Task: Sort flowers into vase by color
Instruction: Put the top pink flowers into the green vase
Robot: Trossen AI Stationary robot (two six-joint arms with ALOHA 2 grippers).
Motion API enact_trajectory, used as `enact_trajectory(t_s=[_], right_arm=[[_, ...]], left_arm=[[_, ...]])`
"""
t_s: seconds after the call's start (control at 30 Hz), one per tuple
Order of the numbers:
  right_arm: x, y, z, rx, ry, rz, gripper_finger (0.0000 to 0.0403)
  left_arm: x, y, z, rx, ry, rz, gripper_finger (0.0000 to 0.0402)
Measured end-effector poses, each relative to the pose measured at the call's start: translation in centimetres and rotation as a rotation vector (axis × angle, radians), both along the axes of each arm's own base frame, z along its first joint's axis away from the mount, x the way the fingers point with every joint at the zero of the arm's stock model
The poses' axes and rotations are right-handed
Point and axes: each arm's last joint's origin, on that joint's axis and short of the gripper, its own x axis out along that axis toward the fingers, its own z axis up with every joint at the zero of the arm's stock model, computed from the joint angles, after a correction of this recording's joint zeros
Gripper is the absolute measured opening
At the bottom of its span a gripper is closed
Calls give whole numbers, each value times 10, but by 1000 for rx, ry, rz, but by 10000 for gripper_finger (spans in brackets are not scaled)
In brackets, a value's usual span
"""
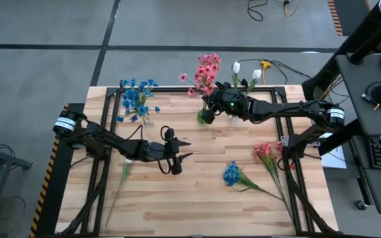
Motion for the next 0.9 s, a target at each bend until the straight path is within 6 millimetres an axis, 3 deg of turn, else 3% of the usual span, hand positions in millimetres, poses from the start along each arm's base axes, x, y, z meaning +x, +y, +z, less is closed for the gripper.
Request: enact_trajectory(t_s=[0.73,0.9], right_arm=[[0,0,0,-1,2,2,13],[0,0,0,-1,2,2,40]], left_arm=[[0,0,0,0,0,0,178],[0,0,0,0,0,0,178]])
